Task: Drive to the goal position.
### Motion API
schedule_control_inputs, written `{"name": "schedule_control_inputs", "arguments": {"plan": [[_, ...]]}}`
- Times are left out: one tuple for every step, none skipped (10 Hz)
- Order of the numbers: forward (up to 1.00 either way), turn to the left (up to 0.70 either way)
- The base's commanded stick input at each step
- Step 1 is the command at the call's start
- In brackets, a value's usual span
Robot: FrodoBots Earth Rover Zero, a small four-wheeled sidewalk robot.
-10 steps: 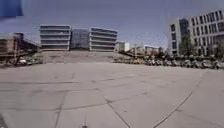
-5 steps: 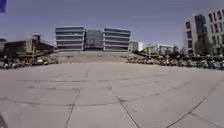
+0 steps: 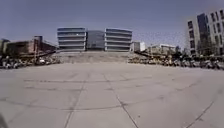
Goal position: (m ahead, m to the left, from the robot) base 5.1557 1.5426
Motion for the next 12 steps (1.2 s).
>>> {"name": "schedule_control_inputs", "arguments": {"plan": [[0.7, 0.31], [0.7, 0.35], [0.7, 0.35], [0.7, 0.35], [0.7, 0.35], [0.7, 0.0], [0.7, 0.0], [0.7, 0.0], [0.7, 0.0], [0.7, 0.0], [0.7, 0.0], [0.7, 0.35]]}}
